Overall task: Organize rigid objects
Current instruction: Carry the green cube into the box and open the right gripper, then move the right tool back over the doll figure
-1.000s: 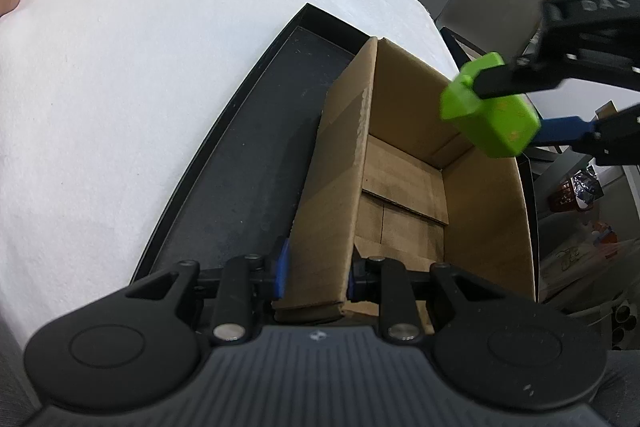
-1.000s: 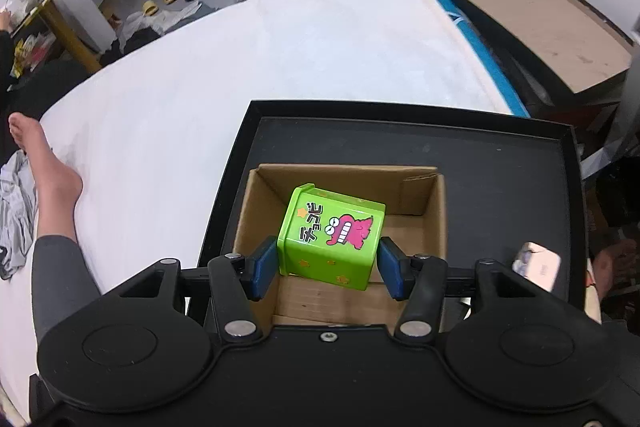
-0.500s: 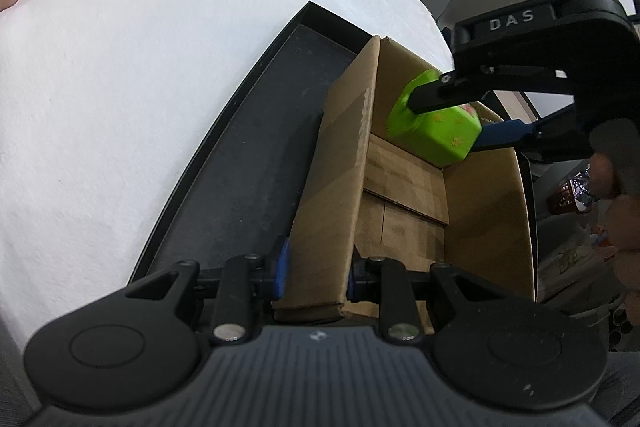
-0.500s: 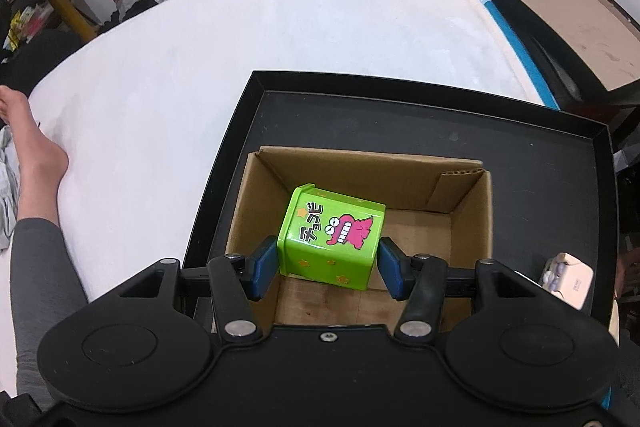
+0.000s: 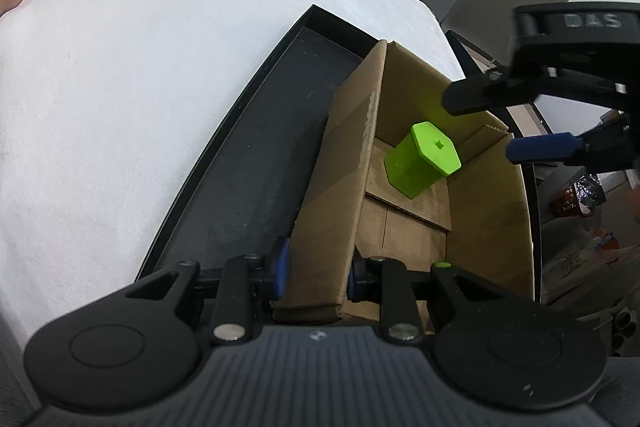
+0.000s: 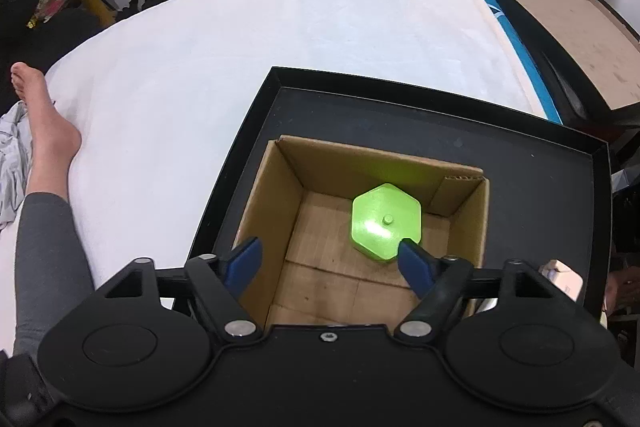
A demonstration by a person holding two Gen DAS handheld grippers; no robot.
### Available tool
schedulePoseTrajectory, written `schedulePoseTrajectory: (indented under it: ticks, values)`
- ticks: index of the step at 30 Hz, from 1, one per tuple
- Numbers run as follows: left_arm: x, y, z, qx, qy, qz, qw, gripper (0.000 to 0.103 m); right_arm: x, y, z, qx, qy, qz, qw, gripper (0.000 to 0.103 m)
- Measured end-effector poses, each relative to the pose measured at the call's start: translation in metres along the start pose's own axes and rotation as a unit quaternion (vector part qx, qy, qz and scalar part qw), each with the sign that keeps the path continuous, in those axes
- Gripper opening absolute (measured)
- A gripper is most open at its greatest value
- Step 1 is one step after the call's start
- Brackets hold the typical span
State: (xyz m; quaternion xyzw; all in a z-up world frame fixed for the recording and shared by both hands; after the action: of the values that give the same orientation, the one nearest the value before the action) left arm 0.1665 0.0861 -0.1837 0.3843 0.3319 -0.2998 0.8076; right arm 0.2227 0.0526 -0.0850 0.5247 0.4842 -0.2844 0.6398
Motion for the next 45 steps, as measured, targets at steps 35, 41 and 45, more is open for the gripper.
schedulePoseTrajectory:
  ticks: [35, 41, 45]
  values:
    - [0.000, -0.001, 0.000, 0.010, 0.005, 0.002, 0.9999, 0.025, -0.062, -0.035, 0.071, 0.034, -0.023, 0.023, 0.999, 0.081]
    - [0.000, -0.001, 0.001, 0.012, 0.007, 0.003, 0.9999, 0.025, -0.063, -0.044, 0.088, 0.051, -0.031, 0.021, 0.998, 0.081]
    - [0.001, 0.000, 0.001, 0.012, 0.006, 0.003, 0.9999, 0.025, -0.061, -0.050, 0.099, 0.065, -0.036, 0.017, 0.997, 0.081]
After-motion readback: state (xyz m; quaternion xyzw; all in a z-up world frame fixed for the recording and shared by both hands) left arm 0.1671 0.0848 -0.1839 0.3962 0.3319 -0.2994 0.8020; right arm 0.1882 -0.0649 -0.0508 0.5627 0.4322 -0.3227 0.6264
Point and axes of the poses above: each gripper's, at about its wrist camera, not at the fingertips, and x roughly the way its jaws point, z to its right, y to its top, the point moved 6 cm from there along x, roughly the way its jaws point, and after that the axes turned 4 degrees about -y, right-handed, at the moved point
